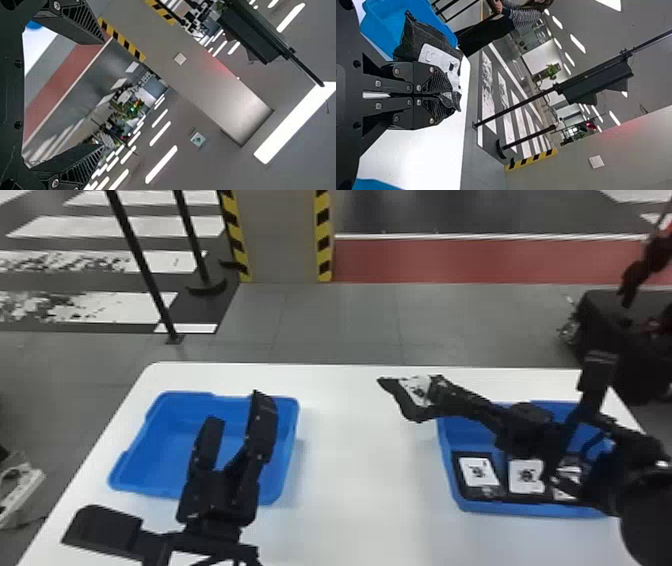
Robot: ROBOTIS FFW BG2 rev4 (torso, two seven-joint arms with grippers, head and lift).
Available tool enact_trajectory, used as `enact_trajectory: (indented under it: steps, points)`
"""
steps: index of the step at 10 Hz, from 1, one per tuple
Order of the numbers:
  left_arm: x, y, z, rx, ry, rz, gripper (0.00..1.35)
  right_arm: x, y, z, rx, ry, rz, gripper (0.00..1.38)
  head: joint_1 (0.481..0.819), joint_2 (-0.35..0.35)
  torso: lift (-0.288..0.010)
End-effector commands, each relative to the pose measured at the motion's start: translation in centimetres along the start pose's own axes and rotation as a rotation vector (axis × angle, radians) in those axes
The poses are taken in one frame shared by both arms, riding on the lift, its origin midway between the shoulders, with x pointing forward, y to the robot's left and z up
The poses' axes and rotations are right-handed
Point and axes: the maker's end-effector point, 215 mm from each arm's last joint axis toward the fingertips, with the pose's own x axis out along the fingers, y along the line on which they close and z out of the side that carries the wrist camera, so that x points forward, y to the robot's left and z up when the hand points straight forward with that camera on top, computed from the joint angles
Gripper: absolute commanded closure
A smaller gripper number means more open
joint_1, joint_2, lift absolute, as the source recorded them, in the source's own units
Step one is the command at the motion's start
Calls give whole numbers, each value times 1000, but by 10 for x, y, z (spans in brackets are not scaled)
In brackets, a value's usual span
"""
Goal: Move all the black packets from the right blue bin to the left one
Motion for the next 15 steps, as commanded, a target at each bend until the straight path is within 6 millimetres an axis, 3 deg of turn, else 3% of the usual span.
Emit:
enact_trajectory:
  steps: [1,3,5,8,11,12,13,15]
  points:
    - [8,-47,-7,-172,68,-77,96,32,31,1,24,-4,117,1115,695,59,-110]
    - [10,-71,-19,-178,132,-136,108,71,90,0,43,17,286,1115,695,72,-110]
    - [11,-71,-28,-102,169,-148,114,90,129,-4,57,29,373,1113,695,114,-110]
    - [7,-59,-49,-9,245,-131,119,94,144,-3,70,26,414,1115,695,160,-110]
    - [9,-45,-45,62,231,-65,168,100,159,-3,70,36,447,1115,695,173,-110]
    - [7,-40,-42,52,226,-28,657,102,161,-8,79,44,454,1115,695,188,-110]
    - [-3,-43,-47,41,292,17,1041,102,162,-12,88,49,458,1115,695,195,-110]
    - [0,-40,-30,64,238,26,1211,102,162,-9,85,46,458,1115,695,214,-110]
